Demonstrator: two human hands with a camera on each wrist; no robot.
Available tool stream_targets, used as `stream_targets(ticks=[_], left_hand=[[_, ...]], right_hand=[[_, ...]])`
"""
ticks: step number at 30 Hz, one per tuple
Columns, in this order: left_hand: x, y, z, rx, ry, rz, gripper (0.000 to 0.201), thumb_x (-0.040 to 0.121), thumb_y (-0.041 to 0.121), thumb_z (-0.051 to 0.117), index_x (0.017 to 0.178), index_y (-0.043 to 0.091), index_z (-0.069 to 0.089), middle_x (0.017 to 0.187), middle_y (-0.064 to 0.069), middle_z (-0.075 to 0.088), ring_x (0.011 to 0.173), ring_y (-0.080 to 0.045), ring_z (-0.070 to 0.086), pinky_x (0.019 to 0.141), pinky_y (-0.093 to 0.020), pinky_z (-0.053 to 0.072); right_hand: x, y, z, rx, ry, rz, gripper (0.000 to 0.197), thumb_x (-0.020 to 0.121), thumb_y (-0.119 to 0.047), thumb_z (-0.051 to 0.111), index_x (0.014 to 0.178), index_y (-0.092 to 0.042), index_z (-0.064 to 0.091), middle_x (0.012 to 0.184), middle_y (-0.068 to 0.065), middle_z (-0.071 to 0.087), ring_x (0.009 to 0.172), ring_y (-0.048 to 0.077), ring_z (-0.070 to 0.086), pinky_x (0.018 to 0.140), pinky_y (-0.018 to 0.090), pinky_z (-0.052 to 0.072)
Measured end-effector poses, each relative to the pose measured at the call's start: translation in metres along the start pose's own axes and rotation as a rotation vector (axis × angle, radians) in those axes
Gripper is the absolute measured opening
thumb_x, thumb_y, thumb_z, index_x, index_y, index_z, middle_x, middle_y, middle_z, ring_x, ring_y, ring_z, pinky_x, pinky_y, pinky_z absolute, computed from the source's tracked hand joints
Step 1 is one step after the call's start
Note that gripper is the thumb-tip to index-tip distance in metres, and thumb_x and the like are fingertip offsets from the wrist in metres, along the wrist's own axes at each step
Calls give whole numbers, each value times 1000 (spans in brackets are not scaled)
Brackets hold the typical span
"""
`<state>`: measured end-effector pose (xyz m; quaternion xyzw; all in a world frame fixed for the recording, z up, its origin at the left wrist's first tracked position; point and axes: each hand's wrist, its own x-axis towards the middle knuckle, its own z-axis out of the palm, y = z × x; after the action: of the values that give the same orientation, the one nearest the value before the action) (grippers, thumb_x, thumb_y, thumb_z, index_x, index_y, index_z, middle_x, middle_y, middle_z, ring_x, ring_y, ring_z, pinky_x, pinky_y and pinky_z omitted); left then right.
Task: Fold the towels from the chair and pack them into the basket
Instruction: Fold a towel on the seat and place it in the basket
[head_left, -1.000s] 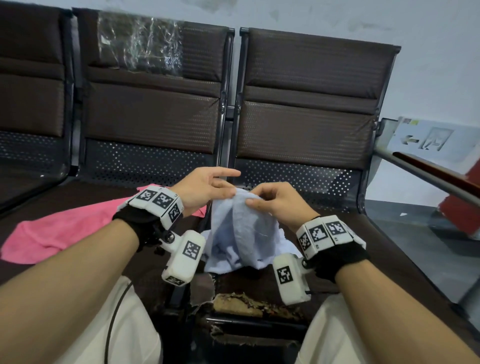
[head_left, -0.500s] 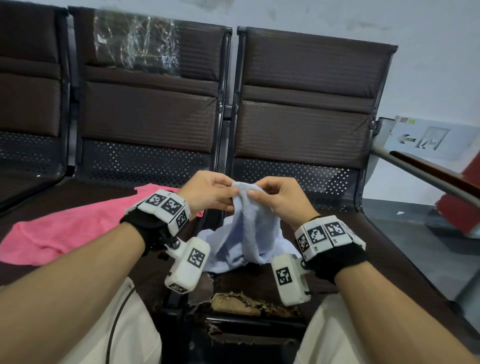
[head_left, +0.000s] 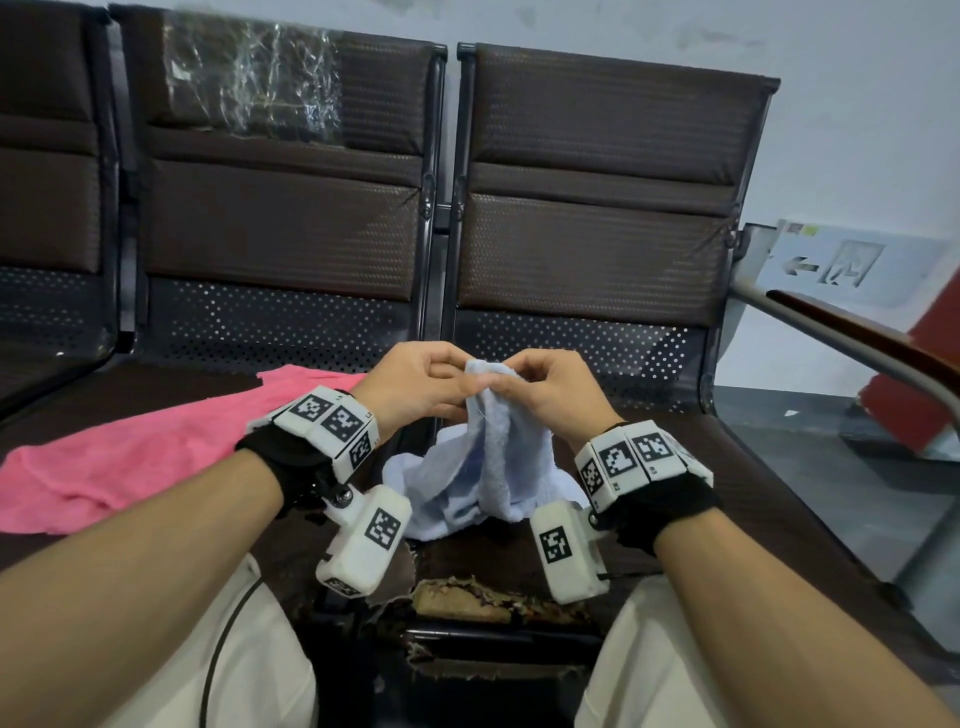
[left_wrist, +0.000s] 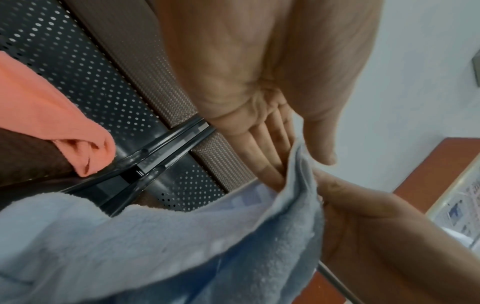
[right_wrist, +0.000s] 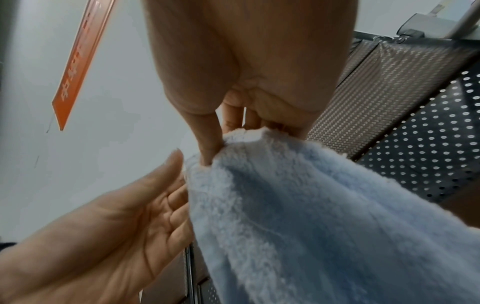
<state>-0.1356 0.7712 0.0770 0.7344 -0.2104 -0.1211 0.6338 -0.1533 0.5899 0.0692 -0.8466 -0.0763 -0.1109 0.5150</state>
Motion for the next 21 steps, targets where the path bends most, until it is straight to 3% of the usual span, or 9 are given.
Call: stream_targets(ticks=[4, 8, 12, 14, 16, 17, 19, 21], left_hand=[[3, -2, 3, 86, 86, 67, 22, 84, 24, 68, 96, 7, 68, 87, -13, 73, 82, -20, 71, 71, -30, 57], [0, 0, 6, 239, 72, 141, 18, 93, 23, 57, 98, 11, 70, 86, -12, 70, 76, -17, 65, 75, -39, 54], [-7, 4, 7, 274, 129, 205, 20, 94, 23, 54, 96, 12, 70, 92, -16, 70, 84, -28, 65, 81, -42, 54], [-9, 7, 2, 237, 225, 218, 20, 94, 22, 54, 93, 10, 69, 93, -18, 69, 80, -21, 63, 80, -41, 53], [-10, 10, -6, 172, 312, 210, 20, 93, 20, 55, 89, 8, 70, 89, -17, 69, 79, -20, 61, 81, -44, 52], [-12, 12, -9, 126, 343, 196, 20, 92, 19, 54, 87, 7, 70, 87, -18, 68, 79, -23, 60, 81, -47, 51], [-14, 14, -16, 14, 415, 149, 20, 90, 15, 53, 87, 5, 69, 85, -24, 64, 78, -26, 56, 77, -50, 49], [-15, 16, -23, -95, 502, 101, 20, 86, 10, 50, 89, 2, 69, 85, -19, 62, 79, -25, 55, 73, -44, 47]], right_hand=[[-1, -4, -3, 32, -12, 2, 10, 82, -22, 74, 85, -13, 73, 85, 3, 72, 82, 11, 66, 82, 32, 54], [-5, -9, -8, 20, -32, -13, 21, 80, -25, 76, 78, -6, 67, 80, 11, 68, 75, 16, 62, 74, 35, 53], [-12, -10, -14, -28, -73, -55, 31, 76, -26, 80, 65, -14, 53, 64, -1, 55, 63, 13, 52, 59, 31, 44], [-16, -7, -18, -61, -87, -66, 35, 74, -28, 80, 61, -17, 51, 59, -4, 52, 59, 12, 52, 55, 33, 45], [-21, -3, -25, -192, -84, -86, 38, 73, -35, 80, 54, -23, 49, 51, -12, 48, 52, 4, 49, 52, 24, 43], [-24, 0, -28, -319, -78, -99, 41, 72, -40, 79, 51, -25, 47, 47, -12, 46, 49, 1, 45, 54, 21, 39], [-30, 5, -34, -580, -90, -110, 47, 72, -48, 76, 51, -24, 41, 47, -10, 42, 51, 4, 42, 66, 29, 34], [-35, 9, -39, -797, -182, -58, 48, 72, -54, 72, 55, -23, 40, 52, -9, 42, 56, 8, 43, 77, 37, 32]])
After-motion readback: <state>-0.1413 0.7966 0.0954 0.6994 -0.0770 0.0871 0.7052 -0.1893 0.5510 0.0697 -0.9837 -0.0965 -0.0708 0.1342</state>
